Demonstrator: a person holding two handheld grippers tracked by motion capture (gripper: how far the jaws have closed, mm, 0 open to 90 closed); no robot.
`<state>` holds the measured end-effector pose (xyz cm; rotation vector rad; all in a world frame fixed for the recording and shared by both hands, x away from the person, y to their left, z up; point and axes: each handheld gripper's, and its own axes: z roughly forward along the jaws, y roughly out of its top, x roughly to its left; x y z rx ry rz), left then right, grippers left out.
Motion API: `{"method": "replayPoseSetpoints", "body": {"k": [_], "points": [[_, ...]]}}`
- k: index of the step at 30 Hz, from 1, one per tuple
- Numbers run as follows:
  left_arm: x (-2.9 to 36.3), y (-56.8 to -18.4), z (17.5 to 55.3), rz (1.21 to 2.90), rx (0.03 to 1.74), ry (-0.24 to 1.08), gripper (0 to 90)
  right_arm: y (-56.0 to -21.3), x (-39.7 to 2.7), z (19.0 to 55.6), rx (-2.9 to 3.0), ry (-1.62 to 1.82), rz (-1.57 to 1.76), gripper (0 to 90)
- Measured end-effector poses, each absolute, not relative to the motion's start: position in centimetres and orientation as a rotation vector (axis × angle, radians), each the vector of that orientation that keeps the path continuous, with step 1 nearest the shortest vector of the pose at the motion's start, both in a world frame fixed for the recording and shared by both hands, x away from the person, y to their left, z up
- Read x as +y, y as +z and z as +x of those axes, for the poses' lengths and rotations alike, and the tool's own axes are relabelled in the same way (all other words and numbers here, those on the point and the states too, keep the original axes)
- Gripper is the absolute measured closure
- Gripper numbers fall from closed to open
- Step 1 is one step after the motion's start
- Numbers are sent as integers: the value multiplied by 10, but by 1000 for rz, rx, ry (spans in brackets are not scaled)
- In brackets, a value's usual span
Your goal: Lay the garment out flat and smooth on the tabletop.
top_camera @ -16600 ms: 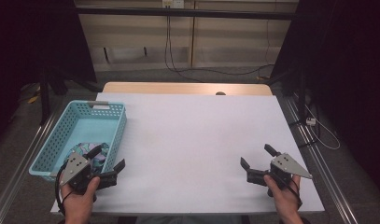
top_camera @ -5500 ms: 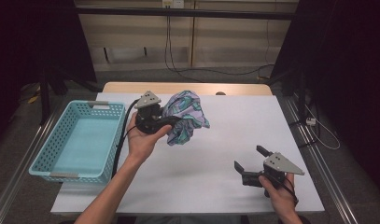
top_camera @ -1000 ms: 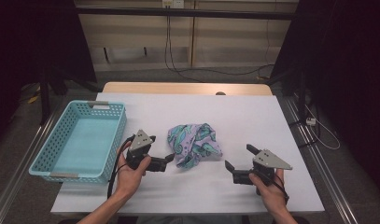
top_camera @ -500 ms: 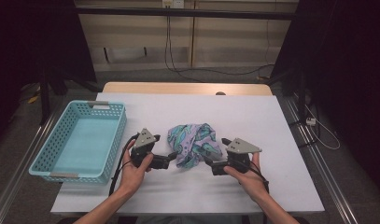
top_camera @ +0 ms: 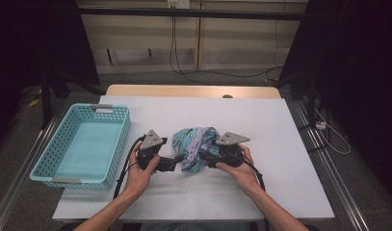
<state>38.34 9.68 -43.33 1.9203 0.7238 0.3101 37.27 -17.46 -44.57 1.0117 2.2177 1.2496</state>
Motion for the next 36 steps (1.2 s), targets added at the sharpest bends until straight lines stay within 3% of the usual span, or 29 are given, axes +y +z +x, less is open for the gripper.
{"method": "replayPoseSetpoints", "body": {"k": [6, 11, 18, 25, 26, 27, 30, 31, 36], "points": [[88, -435, 384, 1969, 736, 298, 87, -449, -180, 375, 2273, 1197, 1031, 680], [81, -440, 383, 2016, 706, 313, 88, -446, -181, 372, 2270, 1214, 992, 851], [72, -439, 382, 2003, 689, 230, 174, -436, -183, 367, 2217, 1268, 952, 884], [55, -443, 368, 2087, 614, 238, 152, -424, -190, 368, 2160, 1305, 962, 885], [55, -443, 368, 2087, 614, 238, 224, -422, -191, 367, 2156, 1306, 962, 885], [57, -442, 371, 2096, 642, 264, 396, -421, -191, 367, 2154, 1308, 956, 885], [69, -438, 378, 2052, 695, 190, 781, -417, -194, 366, 2136, 1320, 957, 885], [72, -436, 379, 2039, 711, 189, 862, -416, -196, 367, 2129, 1321, 960, 885], [83, -425, 382, 1965, 751, 170, 887, -409, -203, 368, 2096, 1335, 971, 886]]}}
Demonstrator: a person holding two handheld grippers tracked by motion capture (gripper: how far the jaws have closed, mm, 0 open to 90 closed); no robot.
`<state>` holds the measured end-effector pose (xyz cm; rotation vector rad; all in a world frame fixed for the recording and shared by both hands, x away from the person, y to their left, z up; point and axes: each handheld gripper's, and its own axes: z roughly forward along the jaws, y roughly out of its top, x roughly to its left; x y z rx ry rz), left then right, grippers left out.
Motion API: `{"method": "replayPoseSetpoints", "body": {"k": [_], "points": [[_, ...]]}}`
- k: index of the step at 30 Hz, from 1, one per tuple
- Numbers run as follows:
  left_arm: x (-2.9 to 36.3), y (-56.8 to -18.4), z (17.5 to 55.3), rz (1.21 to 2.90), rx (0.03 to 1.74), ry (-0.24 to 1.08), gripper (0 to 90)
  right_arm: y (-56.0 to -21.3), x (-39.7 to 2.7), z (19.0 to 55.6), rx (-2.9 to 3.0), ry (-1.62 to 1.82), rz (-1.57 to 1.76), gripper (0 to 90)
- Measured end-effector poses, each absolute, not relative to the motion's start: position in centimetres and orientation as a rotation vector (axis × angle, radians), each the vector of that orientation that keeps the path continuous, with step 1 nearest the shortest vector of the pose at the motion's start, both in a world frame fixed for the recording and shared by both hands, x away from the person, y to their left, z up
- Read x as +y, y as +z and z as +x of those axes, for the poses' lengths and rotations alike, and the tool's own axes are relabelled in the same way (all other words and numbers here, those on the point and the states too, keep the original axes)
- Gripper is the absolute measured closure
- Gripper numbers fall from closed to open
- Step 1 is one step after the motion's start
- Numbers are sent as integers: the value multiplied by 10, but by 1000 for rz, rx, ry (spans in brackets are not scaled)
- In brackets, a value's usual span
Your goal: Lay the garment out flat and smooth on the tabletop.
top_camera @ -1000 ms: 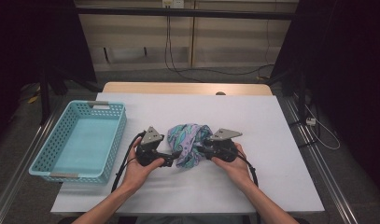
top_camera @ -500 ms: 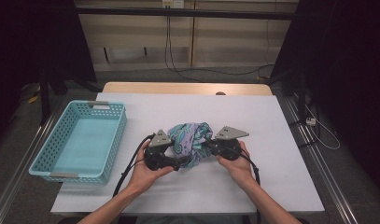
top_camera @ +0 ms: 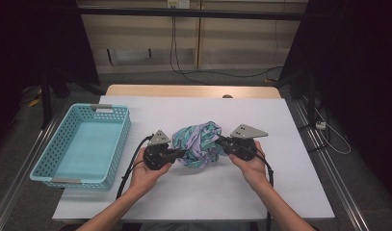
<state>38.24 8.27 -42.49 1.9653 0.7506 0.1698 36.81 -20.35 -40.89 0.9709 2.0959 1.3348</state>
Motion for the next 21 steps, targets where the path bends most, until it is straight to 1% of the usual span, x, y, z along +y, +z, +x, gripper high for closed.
{"method": "replayPoseSetpoints", "body": {"k": [8, 16, 21], "points": [[99, -397, 381, 1849, 772, 190, 889, -389, -221, 367, 2006, 1367, 980, 886], [117, -379, 384, 1762, 802, 209, 890, -373, -249, 368, 1901, 1388, 1020, 887], [123, -373, 385, 1740, 807, 210, 890, -365, -262, 367, 1849, 1389, 1028, 887]]}}
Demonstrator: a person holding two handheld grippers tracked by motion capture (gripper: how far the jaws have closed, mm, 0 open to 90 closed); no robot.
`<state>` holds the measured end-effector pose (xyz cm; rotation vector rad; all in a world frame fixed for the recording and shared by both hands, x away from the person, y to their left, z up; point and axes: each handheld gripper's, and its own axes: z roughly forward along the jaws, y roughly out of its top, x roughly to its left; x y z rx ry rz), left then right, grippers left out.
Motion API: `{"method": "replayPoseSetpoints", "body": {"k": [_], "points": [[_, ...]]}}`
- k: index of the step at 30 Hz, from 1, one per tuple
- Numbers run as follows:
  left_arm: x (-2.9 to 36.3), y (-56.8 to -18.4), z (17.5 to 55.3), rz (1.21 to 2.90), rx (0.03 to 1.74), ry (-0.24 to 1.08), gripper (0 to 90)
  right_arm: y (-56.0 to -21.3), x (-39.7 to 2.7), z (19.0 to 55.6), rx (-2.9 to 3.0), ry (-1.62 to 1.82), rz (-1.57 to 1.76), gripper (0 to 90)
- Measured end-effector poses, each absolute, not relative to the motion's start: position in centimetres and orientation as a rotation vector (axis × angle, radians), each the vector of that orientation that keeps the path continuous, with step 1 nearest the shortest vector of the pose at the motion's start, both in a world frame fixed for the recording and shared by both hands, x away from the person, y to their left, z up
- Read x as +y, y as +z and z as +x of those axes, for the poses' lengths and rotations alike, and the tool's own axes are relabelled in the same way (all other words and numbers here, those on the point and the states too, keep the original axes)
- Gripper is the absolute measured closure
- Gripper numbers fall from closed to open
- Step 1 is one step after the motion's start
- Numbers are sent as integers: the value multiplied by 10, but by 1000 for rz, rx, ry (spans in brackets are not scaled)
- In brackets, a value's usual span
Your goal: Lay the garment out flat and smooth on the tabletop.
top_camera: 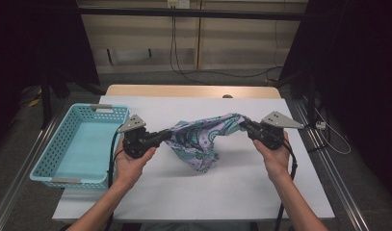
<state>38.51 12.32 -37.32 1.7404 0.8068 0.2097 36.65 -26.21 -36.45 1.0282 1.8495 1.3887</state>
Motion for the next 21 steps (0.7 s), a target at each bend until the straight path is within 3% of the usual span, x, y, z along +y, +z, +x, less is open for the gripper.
{"method": "replayPoseSetpoints", "body": {"k": [11, 16, 21], "points": [[114, -416, 399, 1877, 898, 237, 886, -406, -259, 384, 1967, 1205, 1088, 868], [115, -430, 406, 1911, 940, 223, 873, -425, -255, 391, 2035, 1152, 1117, 775], [115, -434, 406, 1920, 958, 226, 734, -425, -256, 389, 2060, 1151, 1133, 646]]}}
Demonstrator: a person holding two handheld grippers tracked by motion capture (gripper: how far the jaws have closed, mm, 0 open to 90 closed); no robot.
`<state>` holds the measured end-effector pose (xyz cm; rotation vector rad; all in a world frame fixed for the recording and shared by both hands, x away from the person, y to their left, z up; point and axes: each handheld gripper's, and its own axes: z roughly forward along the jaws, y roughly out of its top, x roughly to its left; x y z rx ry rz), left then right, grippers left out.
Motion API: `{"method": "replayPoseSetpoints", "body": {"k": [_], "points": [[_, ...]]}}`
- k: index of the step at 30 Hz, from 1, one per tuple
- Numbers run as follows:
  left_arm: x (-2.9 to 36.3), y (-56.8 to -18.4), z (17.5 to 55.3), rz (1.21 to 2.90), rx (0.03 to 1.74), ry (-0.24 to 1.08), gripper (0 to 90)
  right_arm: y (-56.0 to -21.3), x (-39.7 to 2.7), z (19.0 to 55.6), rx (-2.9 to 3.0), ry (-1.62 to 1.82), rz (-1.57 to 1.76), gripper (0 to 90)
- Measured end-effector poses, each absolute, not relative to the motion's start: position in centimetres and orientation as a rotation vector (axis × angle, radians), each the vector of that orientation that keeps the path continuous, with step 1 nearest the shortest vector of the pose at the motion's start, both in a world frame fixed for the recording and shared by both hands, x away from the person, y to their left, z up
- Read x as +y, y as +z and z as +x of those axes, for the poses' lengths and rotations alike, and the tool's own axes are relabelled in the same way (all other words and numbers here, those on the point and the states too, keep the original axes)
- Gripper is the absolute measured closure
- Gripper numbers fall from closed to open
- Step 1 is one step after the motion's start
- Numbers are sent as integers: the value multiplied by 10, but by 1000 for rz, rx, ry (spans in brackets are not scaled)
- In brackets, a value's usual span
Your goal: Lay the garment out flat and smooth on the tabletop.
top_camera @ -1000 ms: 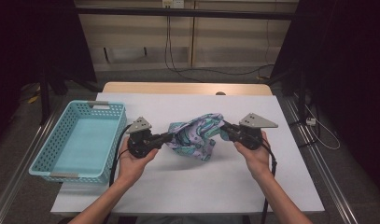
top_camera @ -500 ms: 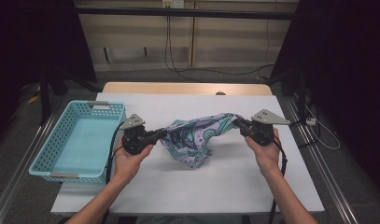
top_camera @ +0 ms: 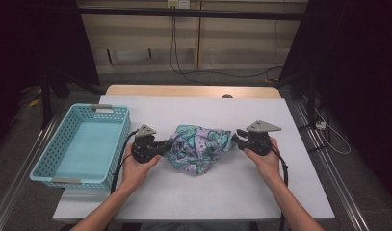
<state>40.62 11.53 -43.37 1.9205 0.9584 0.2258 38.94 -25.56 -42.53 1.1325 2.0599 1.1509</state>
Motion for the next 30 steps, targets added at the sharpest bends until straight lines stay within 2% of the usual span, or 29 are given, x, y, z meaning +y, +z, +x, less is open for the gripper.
{"method": "replayPoseSetpoints", "body": {"k": [5, 10, 12, 14, 18, 21, 24, 30], "points": [[119, -427, 401, 1903, 963, 293, 573, -419, -258, 381, 2061, 1178, 1137, 563], [126, -426, 400, 1881, 987, 316, 486, -420, -257, 367, 2064, 1192, 1125, 460], [126, -423, 397, 1860, 973, 301, 487, -421, -256, 359, 2079, 1198, 1110, 442], [123, -420, 393, 1873, 924, 298, 527, -418, -253, 353, 2077, 1217, 1077, 429], [115, -415, 382, 1885, 856, 295, 518, -408, -242, 346, 2072, 1285, 1027, 435], [109, -413, 375, 1896, 786, 262, 584, -405, -227, 340, 2114, 1313, 972, 452], [102, -416, 373, 1935, 762, 238, 608, -405, -211, 338, 2153, 1338, 937, 452], [92, -422, 371, 1966, 744, 222, 598, -412, -185, 339, 2245, 1343, 864, 443]]}}
